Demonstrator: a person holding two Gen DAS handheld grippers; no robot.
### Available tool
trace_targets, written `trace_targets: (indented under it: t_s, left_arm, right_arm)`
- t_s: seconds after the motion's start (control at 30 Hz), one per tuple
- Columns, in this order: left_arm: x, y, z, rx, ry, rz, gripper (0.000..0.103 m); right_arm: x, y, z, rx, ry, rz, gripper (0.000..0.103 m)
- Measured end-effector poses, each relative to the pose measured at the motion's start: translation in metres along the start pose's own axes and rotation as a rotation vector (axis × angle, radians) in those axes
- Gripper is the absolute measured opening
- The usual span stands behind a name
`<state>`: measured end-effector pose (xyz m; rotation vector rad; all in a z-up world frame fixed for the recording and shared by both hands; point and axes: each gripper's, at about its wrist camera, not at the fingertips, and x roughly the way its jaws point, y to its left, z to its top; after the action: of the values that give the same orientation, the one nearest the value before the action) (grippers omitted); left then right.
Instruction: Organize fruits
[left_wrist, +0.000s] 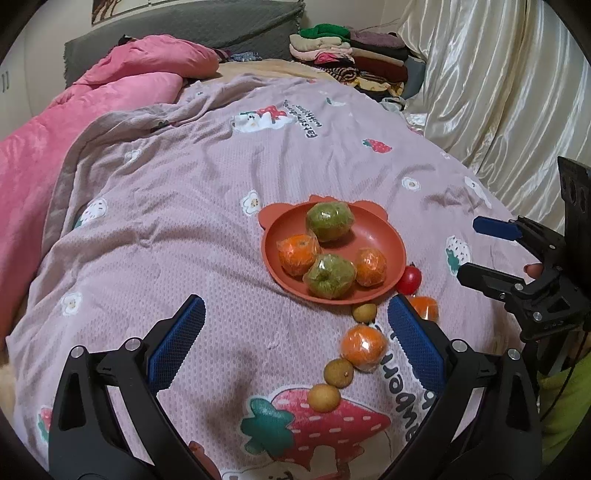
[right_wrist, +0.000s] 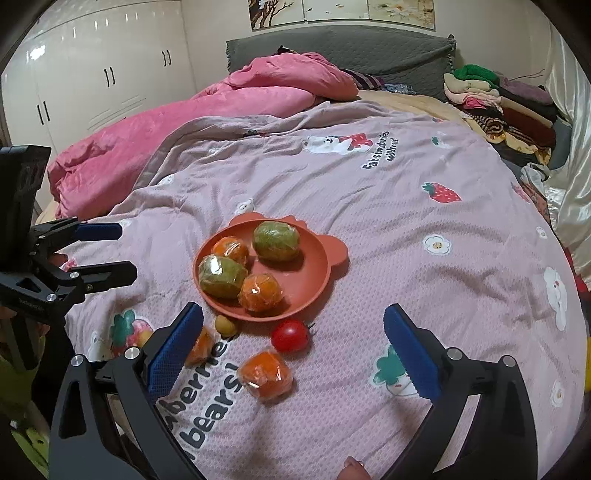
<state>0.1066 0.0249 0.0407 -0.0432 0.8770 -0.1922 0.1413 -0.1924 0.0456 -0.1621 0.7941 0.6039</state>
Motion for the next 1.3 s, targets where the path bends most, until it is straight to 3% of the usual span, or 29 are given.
trace_targets:
  t_s: [1.3]
  left_arm:
    - [0.002,-0.008,-0.04,0.01,0.06,0.001,0.093]
  right_arm:
    - [-0.005,0.016,-0.032,0.01,0.04,0.012,0.098]
